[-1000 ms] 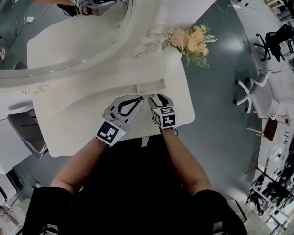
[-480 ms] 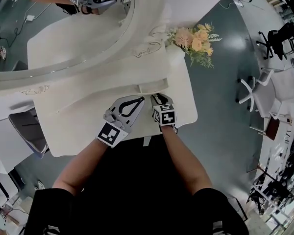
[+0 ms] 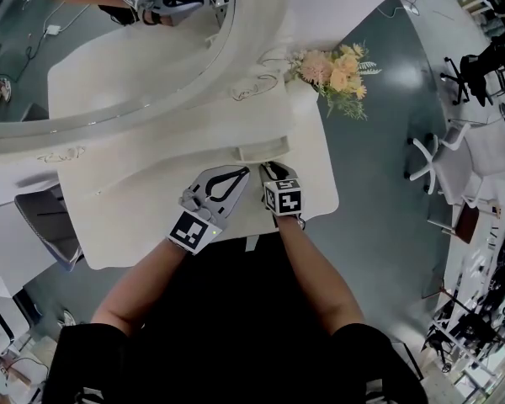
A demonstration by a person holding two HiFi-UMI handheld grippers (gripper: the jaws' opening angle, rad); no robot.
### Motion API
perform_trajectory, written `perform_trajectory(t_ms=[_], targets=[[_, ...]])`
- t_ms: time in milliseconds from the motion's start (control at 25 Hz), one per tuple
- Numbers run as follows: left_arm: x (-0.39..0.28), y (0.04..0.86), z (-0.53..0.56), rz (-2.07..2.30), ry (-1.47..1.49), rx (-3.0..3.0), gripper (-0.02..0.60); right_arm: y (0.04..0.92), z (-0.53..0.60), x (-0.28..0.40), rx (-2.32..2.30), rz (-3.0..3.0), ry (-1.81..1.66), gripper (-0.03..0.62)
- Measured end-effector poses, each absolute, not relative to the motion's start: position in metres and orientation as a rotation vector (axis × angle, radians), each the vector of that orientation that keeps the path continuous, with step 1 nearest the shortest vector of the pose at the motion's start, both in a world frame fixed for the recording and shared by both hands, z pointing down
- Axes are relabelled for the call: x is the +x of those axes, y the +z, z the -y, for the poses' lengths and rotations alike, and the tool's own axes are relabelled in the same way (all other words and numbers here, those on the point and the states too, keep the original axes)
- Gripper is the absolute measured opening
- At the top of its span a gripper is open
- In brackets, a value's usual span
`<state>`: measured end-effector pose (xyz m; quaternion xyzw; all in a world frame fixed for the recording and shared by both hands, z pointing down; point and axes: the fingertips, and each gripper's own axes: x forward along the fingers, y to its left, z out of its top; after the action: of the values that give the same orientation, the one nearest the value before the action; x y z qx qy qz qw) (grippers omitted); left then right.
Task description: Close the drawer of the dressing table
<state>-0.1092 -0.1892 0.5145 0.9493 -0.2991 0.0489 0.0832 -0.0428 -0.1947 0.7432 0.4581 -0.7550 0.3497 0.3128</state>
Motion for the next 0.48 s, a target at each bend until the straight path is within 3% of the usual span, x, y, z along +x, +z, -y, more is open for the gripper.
perform_trajectory(t_ms=[480], targets=[[-0.113,0.515,0.19,0.907,0.137,2.815,-0.006,0.739,0.214,-0.046,1.217,2.002,0.909,0.103]])
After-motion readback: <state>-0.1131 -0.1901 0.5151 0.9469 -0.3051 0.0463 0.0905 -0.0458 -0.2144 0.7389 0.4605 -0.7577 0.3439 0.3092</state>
